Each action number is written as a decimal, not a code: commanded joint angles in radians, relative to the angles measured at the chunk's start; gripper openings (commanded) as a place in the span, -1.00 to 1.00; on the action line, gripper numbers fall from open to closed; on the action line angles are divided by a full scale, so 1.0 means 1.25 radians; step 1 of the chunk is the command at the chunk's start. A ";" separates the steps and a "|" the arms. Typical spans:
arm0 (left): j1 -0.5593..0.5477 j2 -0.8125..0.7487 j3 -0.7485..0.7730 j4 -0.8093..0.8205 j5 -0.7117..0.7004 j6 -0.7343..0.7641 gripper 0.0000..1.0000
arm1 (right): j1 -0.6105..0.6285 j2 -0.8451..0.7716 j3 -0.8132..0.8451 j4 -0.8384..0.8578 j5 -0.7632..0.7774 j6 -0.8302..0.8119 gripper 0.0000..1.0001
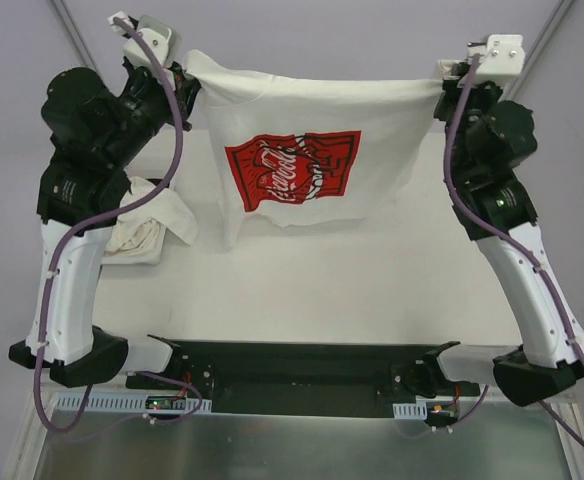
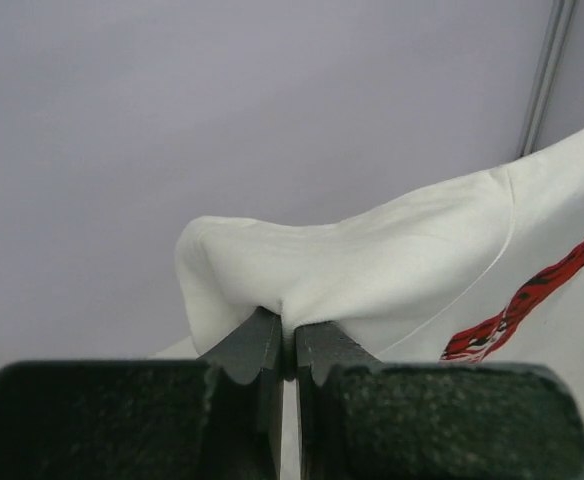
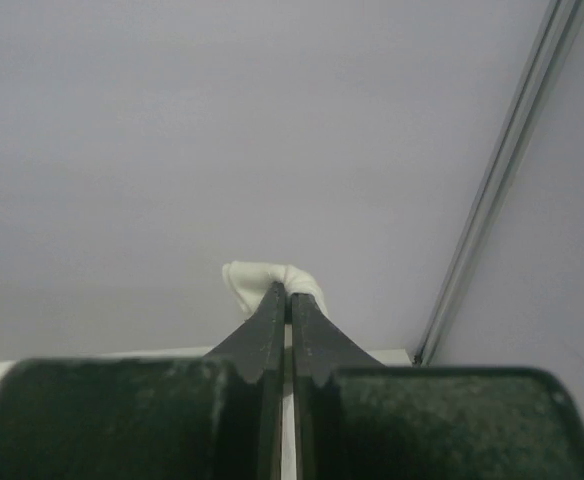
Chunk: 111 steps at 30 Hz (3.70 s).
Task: Fold and stack the t-shirts
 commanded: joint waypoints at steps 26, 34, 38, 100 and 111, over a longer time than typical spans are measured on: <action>0.020 -0.009 -0.095 0.335 -0.071 0.074 -1.00 | 0.005 -0.022 0.028 0.118 -0.134 0.041 -0.99; 0.099 0.379 0.251 0.283 -0.032 0.017 -1.00 | -0.065 0.312 0.287 0.069 -0.106 0.017 -0.99; 0.101 0.443 0.346 0.261 -0.038 0.031 -1.00 | -0.097 0.396 0.426 0.010 -0.117 0.054 -0.99; 0.132 0.467 0.348 0.254 0.032 -0.053 -1.00 | -0.161 0.476 0.497 -0.077 -0.168 0.135 -0.99; 0.132 0.195 0.046 0.276 0.075 -0.072 -1.00 | -0.161 0.200 0.183 -0.013 -0.197 0.197 -0.99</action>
